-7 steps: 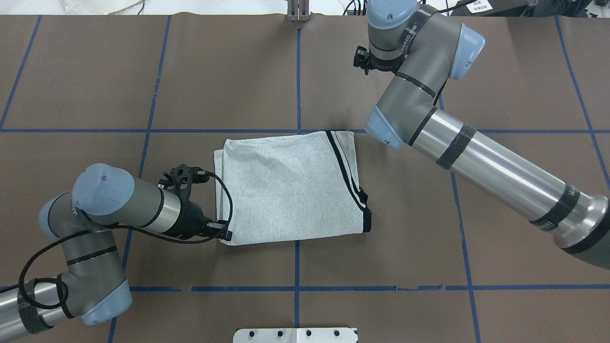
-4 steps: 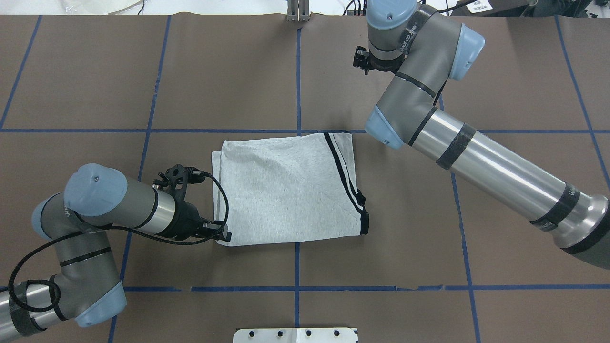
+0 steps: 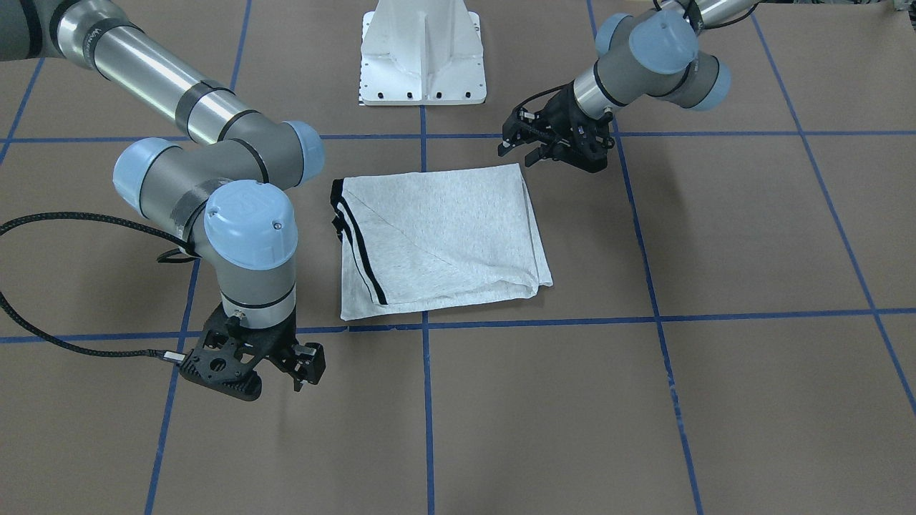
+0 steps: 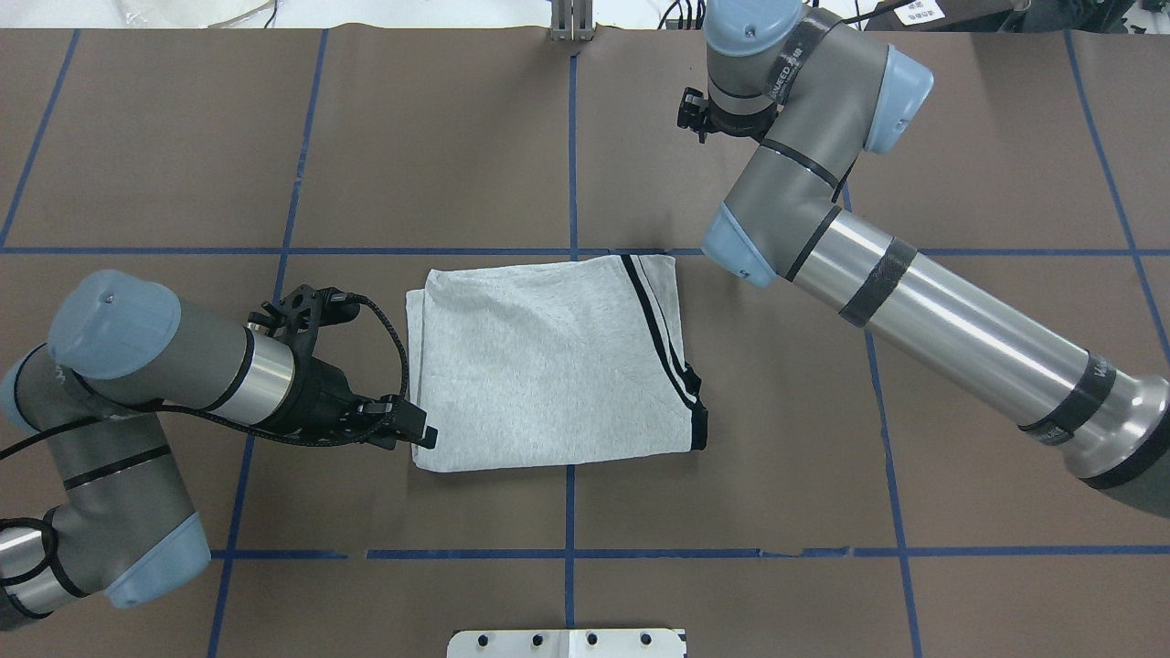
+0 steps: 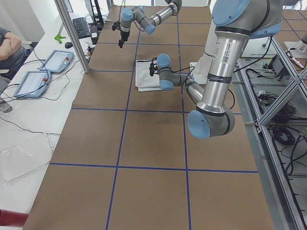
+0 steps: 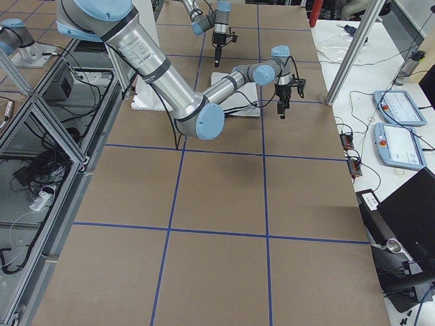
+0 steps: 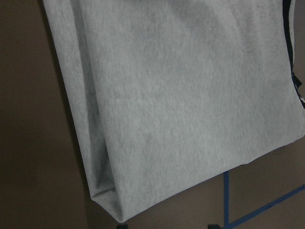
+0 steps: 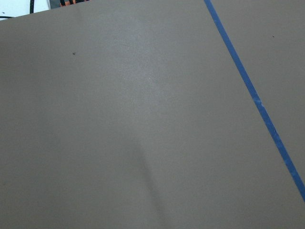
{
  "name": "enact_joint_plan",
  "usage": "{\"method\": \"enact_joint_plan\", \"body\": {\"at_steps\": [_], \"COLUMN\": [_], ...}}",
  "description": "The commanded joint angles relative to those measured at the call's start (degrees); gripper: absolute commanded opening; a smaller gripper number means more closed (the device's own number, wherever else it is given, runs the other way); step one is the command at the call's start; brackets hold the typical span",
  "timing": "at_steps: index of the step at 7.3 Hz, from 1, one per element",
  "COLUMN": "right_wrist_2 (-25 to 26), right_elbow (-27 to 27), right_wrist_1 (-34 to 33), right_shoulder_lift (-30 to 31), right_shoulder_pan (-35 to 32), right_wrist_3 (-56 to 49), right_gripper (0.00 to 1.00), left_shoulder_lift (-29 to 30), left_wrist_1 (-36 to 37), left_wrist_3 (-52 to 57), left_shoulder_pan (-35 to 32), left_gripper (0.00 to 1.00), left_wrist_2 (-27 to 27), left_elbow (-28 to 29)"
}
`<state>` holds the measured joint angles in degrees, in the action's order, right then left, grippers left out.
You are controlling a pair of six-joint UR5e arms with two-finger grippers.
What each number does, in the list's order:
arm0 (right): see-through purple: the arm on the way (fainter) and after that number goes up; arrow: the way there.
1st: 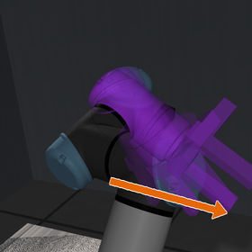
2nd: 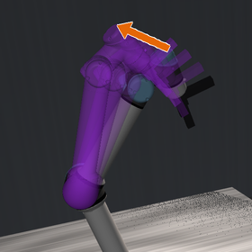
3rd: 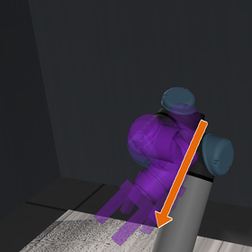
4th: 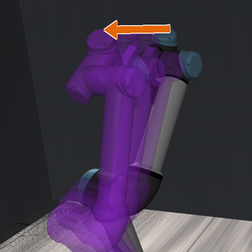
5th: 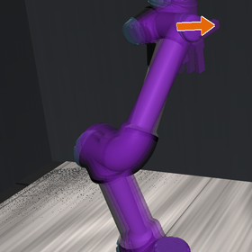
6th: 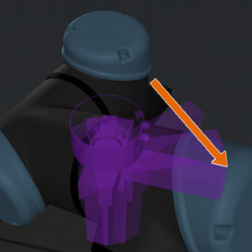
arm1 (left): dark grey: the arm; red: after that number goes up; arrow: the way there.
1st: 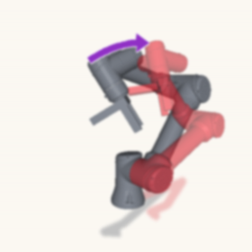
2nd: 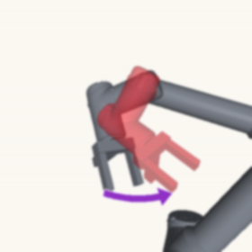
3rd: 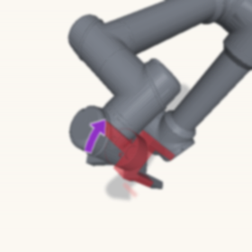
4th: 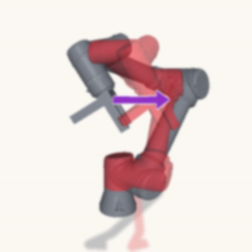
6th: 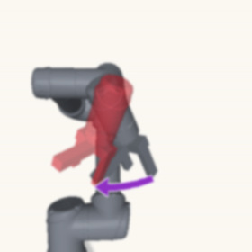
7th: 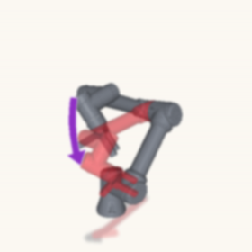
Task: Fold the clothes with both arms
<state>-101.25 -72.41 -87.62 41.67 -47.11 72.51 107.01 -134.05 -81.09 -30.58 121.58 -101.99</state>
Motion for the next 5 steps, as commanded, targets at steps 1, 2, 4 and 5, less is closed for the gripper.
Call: {"method": "enact_joint_plan", "body": {"at_steps": [1, 2, 4, 5], "right_wrist_2": [0.00, 0.00, 0.00, 0.00], "right_elbow": [-0.01, -0.01, -0.01, -0.01], "right_wrist_1": [0.08, 0.08, 0.16, 0.08], "right_shoulder_lift": [0.43, 0.43, 0.52, 0.52], "right_shoulder_pan": [0.00, 0.09, 0.00, 0.00], "right_wrist_3": [-0.09, -0.09, -0.17, -0.17], "right_gripper": [1.00, 1.00, 1.00, 1.00], "left_shoulder_lift": [2.58, 2.24, 1.79, 1.79], "left_wrist_1": [-0.43, -0.43, -0.43, -0.43], "left_wrist_3": [-1.44, -1.27, -1.18, -1.35], "left_shoulder_pan": [1.39, 1.66, 2.72, 3.50], "left_gripper": [0.64, 0.64, 0.64, 0.65], "left_wrist_2": [-2.84, -2.93, -3.02, -3.02], "left_elbow": [4.42, 4.78, 5.30, 5.31]}}
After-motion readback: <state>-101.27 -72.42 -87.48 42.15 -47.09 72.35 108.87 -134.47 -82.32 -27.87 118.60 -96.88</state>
